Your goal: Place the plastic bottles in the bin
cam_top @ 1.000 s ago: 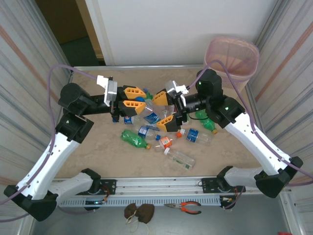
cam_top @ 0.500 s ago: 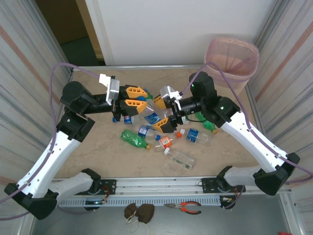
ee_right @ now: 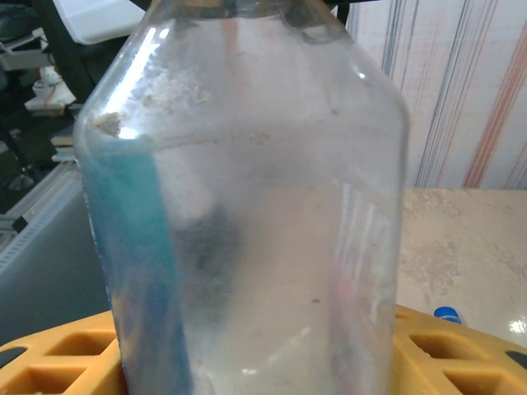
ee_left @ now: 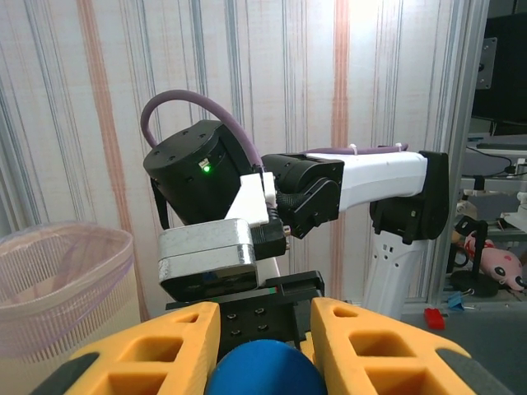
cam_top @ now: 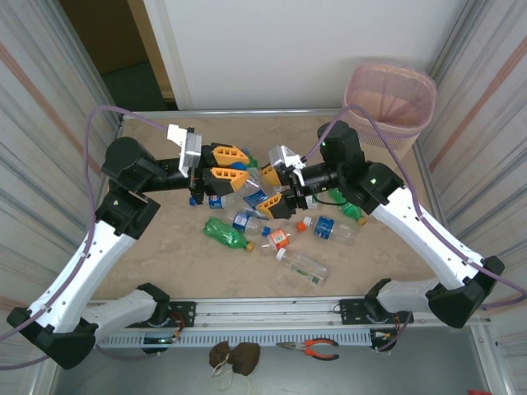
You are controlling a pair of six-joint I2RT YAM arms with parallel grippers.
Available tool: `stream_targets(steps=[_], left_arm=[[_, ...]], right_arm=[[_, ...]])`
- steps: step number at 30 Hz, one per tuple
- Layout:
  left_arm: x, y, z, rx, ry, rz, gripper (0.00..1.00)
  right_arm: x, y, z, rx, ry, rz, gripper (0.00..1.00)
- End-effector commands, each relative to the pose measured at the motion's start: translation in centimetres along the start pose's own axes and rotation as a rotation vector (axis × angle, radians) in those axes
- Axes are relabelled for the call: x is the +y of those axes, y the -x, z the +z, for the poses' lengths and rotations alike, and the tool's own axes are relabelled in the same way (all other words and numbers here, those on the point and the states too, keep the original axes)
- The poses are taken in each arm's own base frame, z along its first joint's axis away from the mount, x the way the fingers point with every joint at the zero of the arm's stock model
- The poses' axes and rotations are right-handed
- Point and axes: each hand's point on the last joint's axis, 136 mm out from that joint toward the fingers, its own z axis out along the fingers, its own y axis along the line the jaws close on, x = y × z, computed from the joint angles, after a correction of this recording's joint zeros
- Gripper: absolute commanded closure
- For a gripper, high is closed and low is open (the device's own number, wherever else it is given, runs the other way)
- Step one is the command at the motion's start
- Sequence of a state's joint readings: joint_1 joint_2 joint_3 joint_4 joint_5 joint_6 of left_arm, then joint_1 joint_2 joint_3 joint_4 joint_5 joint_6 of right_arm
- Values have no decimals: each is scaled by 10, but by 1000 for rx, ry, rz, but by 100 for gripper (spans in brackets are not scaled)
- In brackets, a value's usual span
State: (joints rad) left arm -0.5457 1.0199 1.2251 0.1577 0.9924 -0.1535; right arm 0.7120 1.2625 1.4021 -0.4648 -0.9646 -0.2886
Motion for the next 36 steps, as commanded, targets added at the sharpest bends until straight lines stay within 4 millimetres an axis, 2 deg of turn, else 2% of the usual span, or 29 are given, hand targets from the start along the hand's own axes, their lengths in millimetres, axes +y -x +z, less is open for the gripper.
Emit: stream_targets(steps=[1,5,6,7,9,12,15,19,25,32,36], left_arm=[[-5,16,-2,-34,6,62,100],[-4,14,-3,-32,15,57,100],[-3,14,-4,-34,24,59,96],[-3,13,-4,-34,34,59,90],[0,13,-7,-37,70,62,65],[6,10,-13,-37,143,69,39],[15,5,-21,-26,240,69,27],[34,-7,-37,-4,406,52,22],[56,-29,-62,30,616,8,20],[71,-59,-77,87,734,-78,20],[74,-69,-77,89,741,-111,20]], right_arm=[[11,9,-2,-22,41,-15,48],[8,9,-2,-20,26,-11,51],[8,10,-3,-20,18,-13,51],[6,10,-4,-20,8,-12,52],[3,10,-6,-19,-14,-5,52],[-5,13,-14,-25,-57,7,52],[-21,14,-26,-30,-137,33,52],[-53,15,-52,-41,-288,96,52],[-116,17,-115,-90,-592,229,52],[-195,1,-219,-139,-1044,446,52],[-227,-15,-274,-153,-1230,555,52]])
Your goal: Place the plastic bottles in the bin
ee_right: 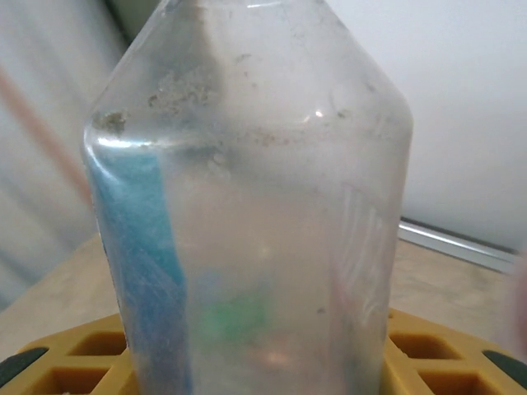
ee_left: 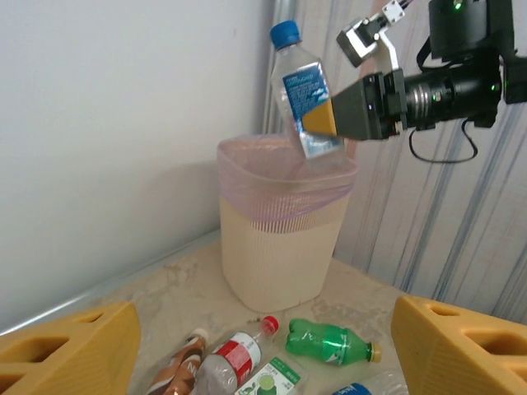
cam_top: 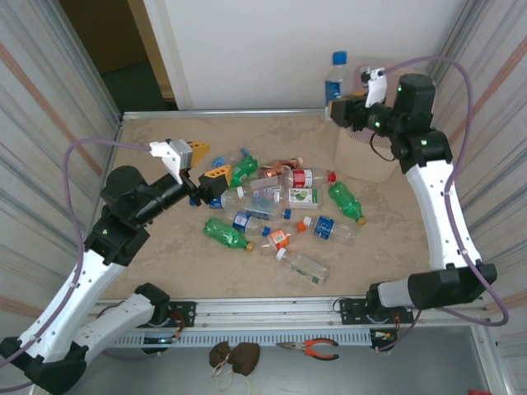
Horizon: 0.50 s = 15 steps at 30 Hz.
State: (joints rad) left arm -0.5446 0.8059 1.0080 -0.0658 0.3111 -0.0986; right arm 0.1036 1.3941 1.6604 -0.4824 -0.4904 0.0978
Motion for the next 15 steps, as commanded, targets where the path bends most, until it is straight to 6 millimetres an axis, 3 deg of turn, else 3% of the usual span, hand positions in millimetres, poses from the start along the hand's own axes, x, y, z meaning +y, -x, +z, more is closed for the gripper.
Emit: stream_targets(steps=[1,7,11,15], left_arm=[[7,-5,-2,1,40,-30,20],[8,-12,3,25,33,-46,20],[9,-17,7,35,28,-55,21],[10,-22,9,48,29,-61,21]], right_arm=[[-57,8,-2,2,-209,132,52],[-141,11,-8,56,-460,262,52],[-187,-9,-8,156,-605,324,51],[-219,-37,-3,274,-697,362,52]])
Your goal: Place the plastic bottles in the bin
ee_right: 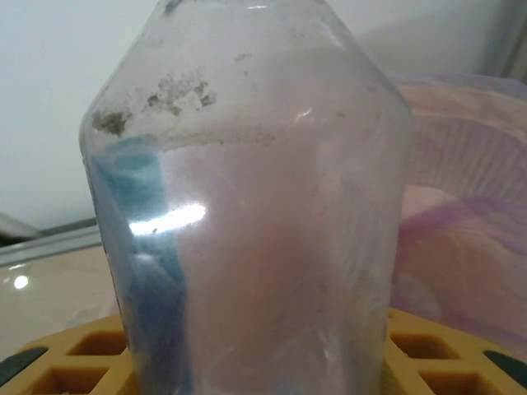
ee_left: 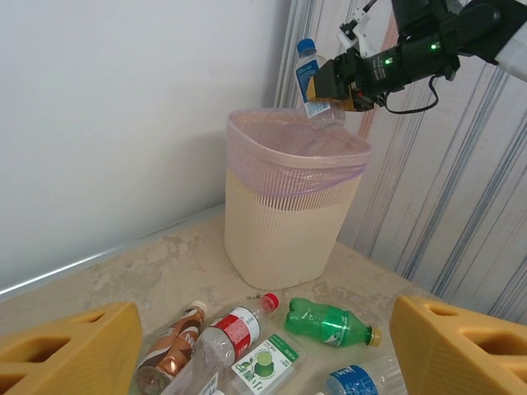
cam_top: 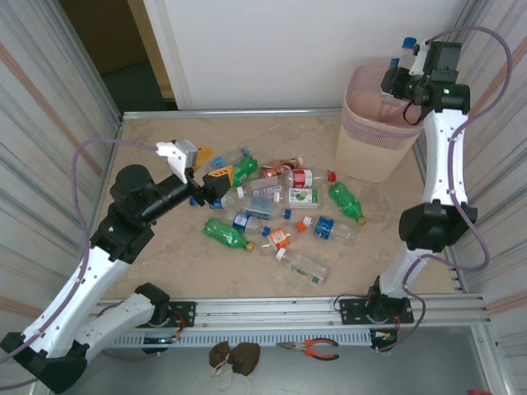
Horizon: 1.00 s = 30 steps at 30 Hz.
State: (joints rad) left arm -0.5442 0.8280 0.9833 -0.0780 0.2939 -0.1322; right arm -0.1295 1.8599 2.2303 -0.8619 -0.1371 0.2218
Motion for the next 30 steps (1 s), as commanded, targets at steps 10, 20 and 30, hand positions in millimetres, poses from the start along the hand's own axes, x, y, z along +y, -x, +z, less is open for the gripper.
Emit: stream_targets(steps=[10,20,30], left_arm=[[7,-8,7,16,13,-25,21],[13,-19,17,50,20,-59,22],[18,-22,20,61,36,-72,23]], right_arm=[[-68,-87,67,368,-275,-36,51],[-89,-145,112,562,-329,-84,49],[-105,-185,146,678,-360,-94,42]])
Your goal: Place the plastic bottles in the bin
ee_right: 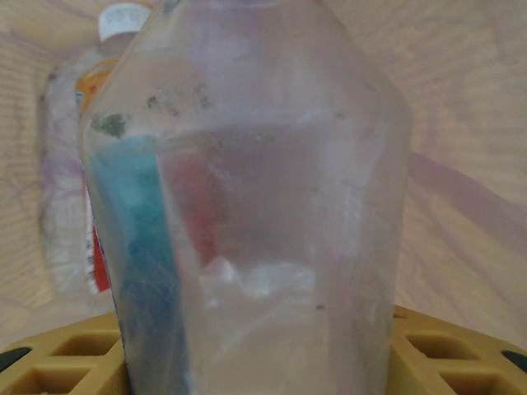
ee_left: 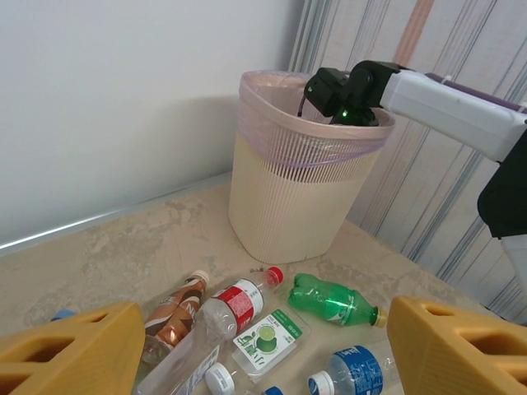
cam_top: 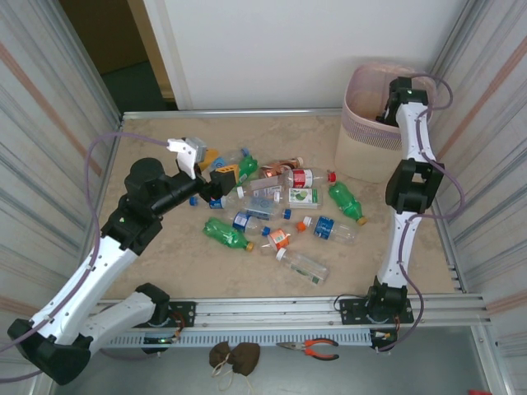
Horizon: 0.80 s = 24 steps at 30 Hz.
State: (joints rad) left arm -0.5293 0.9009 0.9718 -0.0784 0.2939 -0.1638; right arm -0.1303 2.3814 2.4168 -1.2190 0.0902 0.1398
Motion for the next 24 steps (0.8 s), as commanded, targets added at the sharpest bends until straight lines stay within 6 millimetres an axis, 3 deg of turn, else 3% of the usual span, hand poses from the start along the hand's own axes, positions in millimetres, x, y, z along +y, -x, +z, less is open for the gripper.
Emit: stream_targets(steps=[1,5,7,11,16,24], left_arm=[[4,4,0,-18,10,-19,23],[7,0,1,-10,21,-39,23],[10,-3,1,-6,35,-50,24],[13,-6,0,-3,46,-70,24],[19,-13,-2,19,79,-94,24],[46,-37,-7,88,226,-225,26]], right_arm=[[-2,-6,8,39,-31,-32,41],[-2,-8,13,51,-41,-33,32],[-2,-6,7,39,-42,-33,26],[-1,-2,-7,9,-38,-34,22],[2,4,-37,-46,-21,-28,21],[9,11,-104,-175,-1,-32,20]])
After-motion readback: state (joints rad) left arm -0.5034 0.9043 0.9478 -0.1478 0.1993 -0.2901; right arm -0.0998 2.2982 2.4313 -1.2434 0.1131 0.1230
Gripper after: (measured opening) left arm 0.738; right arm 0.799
